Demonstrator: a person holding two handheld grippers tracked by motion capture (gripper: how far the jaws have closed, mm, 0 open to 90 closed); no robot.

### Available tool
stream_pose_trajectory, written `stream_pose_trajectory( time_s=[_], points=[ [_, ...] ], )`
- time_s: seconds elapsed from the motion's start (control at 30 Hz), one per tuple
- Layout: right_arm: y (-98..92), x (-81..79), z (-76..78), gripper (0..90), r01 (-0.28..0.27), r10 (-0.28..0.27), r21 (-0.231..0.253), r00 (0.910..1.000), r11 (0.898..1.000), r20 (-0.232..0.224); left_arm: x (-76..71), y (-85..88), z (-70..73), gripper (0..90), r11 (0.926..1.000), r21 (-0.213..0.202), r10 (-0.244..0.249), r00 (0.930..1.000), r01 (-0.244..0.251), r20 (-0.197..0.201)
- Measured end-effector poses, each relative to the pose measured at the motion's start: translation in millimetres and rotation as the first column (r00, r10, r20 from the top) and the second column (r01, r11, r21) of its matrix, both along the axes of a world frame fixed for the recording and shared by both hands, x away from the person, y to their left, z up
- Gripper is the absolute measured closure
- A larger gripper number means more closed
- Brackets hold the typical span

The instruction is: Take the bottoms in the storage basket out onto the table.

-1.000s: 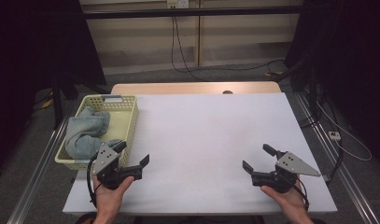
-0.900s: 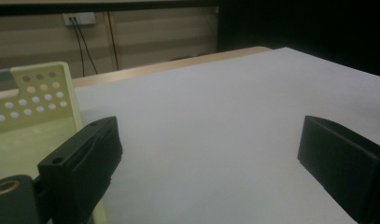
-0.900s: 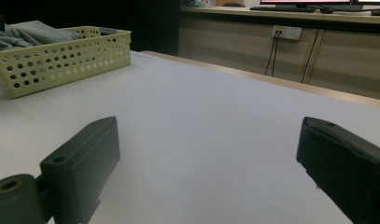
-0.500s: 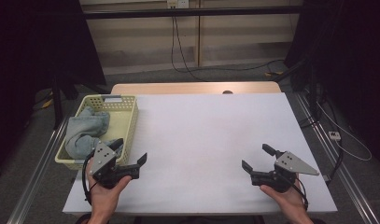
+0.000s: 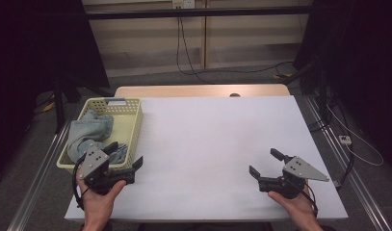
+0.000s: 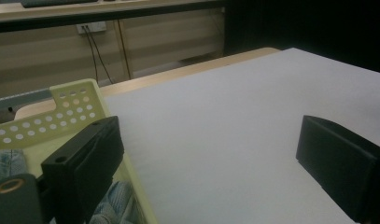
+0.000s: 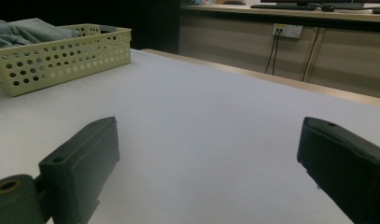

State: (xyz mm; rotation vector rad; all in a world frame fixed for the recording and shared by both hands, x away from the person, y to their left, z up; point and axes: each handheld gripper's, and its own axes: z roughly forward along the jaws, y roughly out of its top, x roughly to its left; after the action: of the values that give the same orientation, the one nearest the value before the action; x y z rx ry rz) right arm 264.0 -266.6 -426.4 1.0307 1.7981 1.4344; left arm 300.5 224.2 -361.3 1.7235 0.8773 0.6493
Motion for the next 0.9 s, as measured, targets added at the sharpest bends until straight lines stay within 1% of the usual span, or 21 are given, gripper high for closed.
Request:
stream_pose_trajectory(
  time_s=[0.13, 0.17, 0.33, 0.37, 0.43, 0.5, 0.57, 0.67, 0.7, 0.77, 0.8, 0.83, 0.9],
  points=[
    [0.6, 0.0, -0.2, 5.8, -0.002, 0.002, -0.003, 1.0000, 1.000, 0.000, 0.7, 6.2, 2.7, 6.8, 1.0000, -0.005, 0.008, 0.9999, -0.008, -0.008],
    [0.7, -0.4, 0.0, 5.8, -0.001, 0.001, -0.003, 1.0000, 1.000, -0.001, 0.7, 9.1, 4.3, 6.8, 0.9999, 0.003, 0.012, 0.9998, -0.012, -0.013],
    [0.4, -0.2, -0.1, 5.8, -0.002, 0.002, -0.001, 1.0000, 1.000, -0.002, 1.2, 15.2, 7.9, 6.1, 0.9998, -0.002, 0.018, 0.9997, -0.018, -0.016],
    [0.4, -0.1, -0.2, 5.8, -0.003, 0.003, -0.002, 1.0000, 1.000, -0.002, 1.6, 16.9, 8.9, 6.0, 0.9997, 0.002, 0.023, 0.9995, -0.023, -0.022],
    [0.7, 0.2, -0.4, 5.7, -0.003, 0.003, -0.002, 1.0000, 1.000, -0.003, 1.8, 20.1, 10.0, 5.7, 0.9996, -0.004, 0.028, 0.9993, -0.028, -0.025],
    [0.8, 0.3, -0.4, 5.7, -0.003, 0.003, -0.002, 1.0000, 1.000, -0.003, 1.9, 23.2, 11.5, 5.7, 0.9995, 0.004, 0.032, 0.9991, -0.032, -0.028],
    [0.9, 0.1, -0.4, 5.7, -0.001, 0.001, -0.003, 1.0000, 1.000, -0.003, 2.5, 25.6, 13.1, 5.6, 0.9994, 0.000, 0.034, 0.9988, -0.034, -0.035],
    [0.9, 0.0, -0.4, 5.8, 0.000, 0.000, -0.003, 1.0000, 1.000, -0.005, 3.5, 34.1, 17.3, 5.2, 0.9985, 0.006, 0.055, 0.9978, -0.055, -0.038],
    [0.8, 0.2, -0.4, 5.8, -0.002, 0.002, -0.002, 1.0000, 1.000, -0.004, 3.5, 34.1, 17.3, 3.8, 0.9985, 0.006, 0.055, 0.9978, -0.055, -0.038],
    [0.7, 0.3, -0.6, 5.8, -0.001, 0.001, -0.002, 1.0000, 1.000, -0.005, 4.8, 39.4, 18.5, 2.9, 0.9981, -0.007, 0.060, 0.9966, -0.061, -0.056],
    [0.7, 0.4, -0.6, 5.8, -0.001, 0.001, -0.001, 1.0000, 1.000, -0.006, 5.4, 42.4, 19.1, 3.2, 0.9980, -0.003, 0.064, 0.9957, -0.064, -0.067],
    [0.7, 0.4, -0.6, 5.8, 0.000, 0.000, -0.003, 1.0000, 1.000, -0.005, 5.7, 45.1, 19.6, 3.1, 0.9974, 0.002, 0.072, 0.9948, -0.072, -0.072],
    [0.7, 0.5, -0.7, 5.8, 0.001, -0.001, -0.004, 1.0000, 1.000, -0.005, 6.3, 49.3, 20.1, 3.3, 0.9956, -0.009, 0.092, 0.9927, -0.093, -0.078]
  ],
)
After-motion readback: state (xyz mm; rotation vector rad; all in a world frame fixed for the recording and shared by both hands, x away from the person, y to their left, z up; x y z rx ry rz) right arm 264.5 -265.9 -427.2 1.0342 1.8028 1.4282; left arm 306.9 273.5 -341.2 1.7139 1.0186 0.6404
